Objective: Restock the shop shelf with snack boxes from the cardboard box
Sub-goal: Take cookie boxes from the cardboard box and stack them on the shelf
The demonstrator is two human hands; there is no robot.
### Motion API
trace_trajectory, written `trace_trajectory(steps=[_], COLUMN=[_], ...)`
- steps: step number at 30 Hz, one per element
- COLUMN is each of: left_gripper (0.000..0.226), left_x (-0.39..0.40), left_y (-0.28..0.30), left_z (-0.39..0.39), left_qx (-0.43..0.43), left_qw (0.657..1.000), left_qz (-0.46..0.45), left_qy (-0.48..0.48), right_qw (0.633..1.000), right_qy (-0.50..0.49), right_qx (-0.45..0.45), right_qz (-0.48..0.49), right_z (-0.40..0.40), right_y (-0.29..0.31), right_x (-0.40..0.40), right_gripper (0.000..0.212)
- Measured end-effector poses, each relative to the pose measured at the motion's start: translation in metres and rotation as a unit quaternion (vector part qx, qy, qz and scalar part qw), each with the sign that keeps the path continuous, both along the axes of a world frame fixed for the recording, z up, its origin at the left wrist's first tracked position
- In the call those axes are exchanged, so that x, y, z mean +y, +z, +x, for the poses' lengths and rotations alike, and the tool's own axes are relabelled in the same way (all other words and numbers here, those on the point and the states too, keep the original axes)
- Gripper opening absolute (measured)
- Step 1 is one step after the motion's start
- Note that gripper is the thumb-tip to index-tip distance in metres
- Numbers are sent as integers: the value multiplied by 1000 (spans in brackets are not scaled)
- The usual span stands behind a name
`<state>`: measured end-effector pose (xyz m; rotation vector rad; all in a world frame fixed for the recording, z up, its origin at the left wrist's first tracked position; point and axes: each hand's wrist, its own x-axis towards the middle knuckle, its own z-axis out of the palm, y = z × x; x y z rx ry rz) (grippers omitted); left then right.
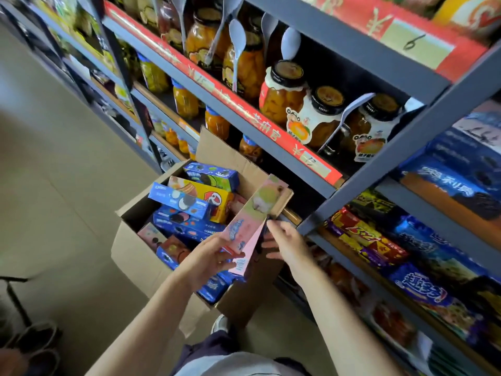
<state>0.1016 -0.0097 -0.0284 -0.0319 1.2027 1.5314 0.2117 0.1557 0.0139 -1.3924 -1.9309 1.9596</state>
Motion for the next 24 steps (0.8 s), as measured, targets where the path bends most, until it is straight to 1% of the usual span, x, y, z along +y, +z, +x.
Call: trace_trajectory(steps=[2, 4, 6, 8, 10, 13, 16, 17, 19, 20, 22, 24], left_gripper=[65, 69, 66, 64, 65, 68, 59, 55, 50, 50, 55, 60], left_x=[1, 4, 8, 12, 20, 37, 56, 62, 75, 82, 97, 117], left_y=[13, 23, 32, 46, 68, 109, 140, 148, 166, 176, 192, 206], left_z=[0, -3, -8, -12, -12, -5, 8, 13, 26, 35, 55, 76], left_qx=[3, 26, 52, 99, 163, 259, 380, 407, 447, 476, 538, 594], left_qw=[997, 990, 982, 971, 961, 947, 907, 895, 878, 863, 825, 784], left_qz=[47, 75, 89, 97, 100, 104, 111, 111, 107, 103, 107, 130], left_qy=[-68, -115, -155, -193, -198, -159, -146, -143, -137, -137, -133, -127], right_qw=[998, 990, 984, 979, 974, 963, 957, 954, 945, 940, 927, 913], right_qy=[-23, -52, -65, -50, -9, 64, 69, 64, 38, 14, -47, -105], right_qx=[47, 104, 153, 190, 225, 260, 281, 290, 310, 320, 332, 324], right_qz=[-46, -76, -67, -50, -40, -5, 27, 47, 95, 121, 168, 226], right_z=[-5, -6, -2, 6, 15, 31, 49, 56, 74, 86, 112, 141], right_y=[15, 32, 50, 66, 79, 97, 118, 127, 149, 161, 178, 188], right_x=[-3, -1, 4, 10, 16, 22, 28, 31, 38, 41, 49, 56], right_gripper=[40, 53, 47, 40, 35, 30, 31, 35, 52, 61, 82, 100])
